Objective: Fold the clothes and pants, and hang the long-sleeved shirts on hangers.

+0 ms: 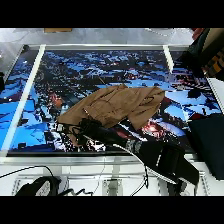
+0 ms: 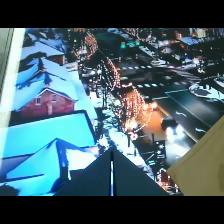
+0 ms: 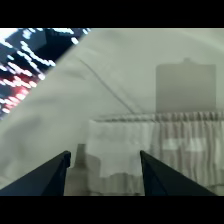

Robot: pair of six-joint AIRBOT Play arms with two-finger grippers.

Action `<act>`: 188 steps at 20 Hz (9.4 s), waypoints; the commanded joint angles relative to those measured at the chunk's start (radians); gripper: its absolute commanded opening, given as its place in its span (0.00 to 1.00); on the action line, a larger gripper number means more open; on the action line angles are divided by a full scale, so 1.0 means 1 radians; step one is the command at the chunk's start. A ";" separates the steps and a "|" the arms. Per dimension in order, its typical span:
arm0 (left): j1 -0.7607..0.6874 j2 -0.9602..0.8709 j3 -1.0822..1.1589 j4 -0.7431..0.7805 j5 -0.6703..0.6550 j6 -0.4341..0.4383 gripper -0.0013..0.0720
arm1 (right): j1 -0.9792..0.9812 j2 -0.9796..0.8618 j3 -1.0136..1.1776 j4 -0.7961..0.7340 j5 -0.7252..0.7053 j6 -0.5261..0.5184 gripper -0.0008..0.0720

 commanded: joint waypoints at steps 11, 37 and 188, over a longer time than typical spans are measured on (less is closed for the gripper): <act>0.001 0.000 0.000 -0.042 0.001 0.000 0.04 | -0.032 -0.011 0.138 -0.025 0.026 0.008 0.05; 0.002 -0.023 -0.891 -0.591 0.002 0.102 0.04 | -1.251 0.283 0.413 -0.037 0.917 0.357 0.05; -0.395 -0.487 -0.299 -0.099 0.318 0.040 0.86 | -1.093 -0.030 0.095 0.355 0.058 0.656 0.69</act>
